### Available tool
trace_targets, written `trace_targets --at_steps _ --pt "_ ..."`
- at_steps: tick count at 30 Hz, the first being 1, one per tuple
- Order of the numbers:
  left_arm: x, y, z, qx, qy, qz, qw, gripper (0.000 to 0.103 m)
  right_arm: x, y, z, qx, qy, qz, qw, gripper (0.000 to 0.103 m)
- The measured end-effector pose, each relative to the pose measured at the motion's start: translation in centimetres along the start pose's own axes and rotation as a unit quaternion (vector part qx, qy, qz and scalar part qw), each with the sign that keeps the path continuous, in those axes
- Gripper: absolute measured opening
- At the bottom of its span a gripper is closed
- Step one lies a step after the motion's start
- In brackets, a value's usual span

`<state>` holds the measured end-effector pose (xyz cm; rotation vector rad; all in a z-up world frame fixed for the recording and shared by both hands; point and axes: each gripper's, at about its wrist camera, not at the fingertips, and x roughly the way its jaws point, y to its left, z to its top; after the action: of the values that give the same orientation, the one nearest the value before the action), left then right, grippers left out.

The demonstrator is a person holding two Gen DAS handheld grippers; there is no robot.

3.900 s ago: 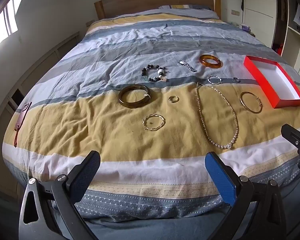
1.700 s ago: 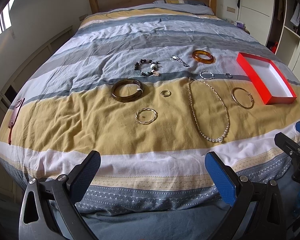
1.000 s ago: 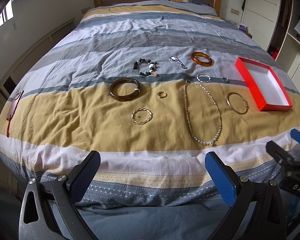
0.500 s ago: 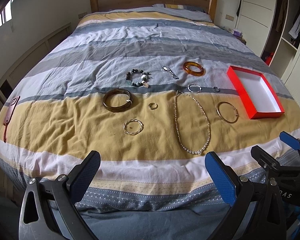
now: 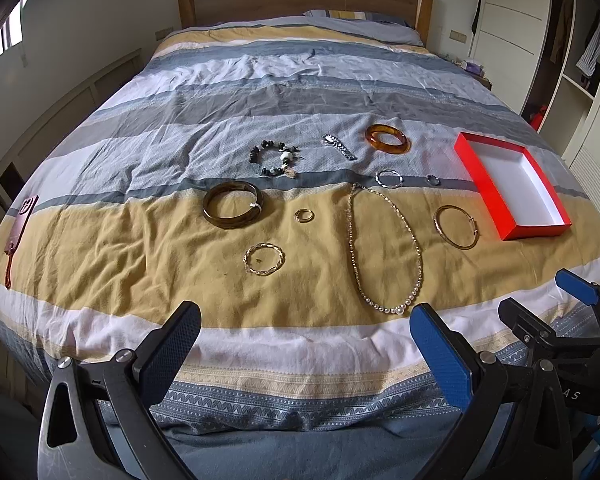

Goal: Organize jewelry

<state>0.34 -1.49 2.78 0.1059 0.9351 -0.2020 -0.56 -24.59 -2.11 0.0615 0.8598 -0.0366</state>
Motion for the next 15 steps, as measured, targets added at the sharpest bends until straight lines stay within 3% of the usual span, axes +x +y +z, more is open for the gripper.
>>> trace_targets --at_steps 15 --pt "1.6 0.5 0.1 0.005 0.007 0.014 0.9999 0.102 2.1 0.6 0.0 -0.003 0.017 0.016 1.0 0.103"
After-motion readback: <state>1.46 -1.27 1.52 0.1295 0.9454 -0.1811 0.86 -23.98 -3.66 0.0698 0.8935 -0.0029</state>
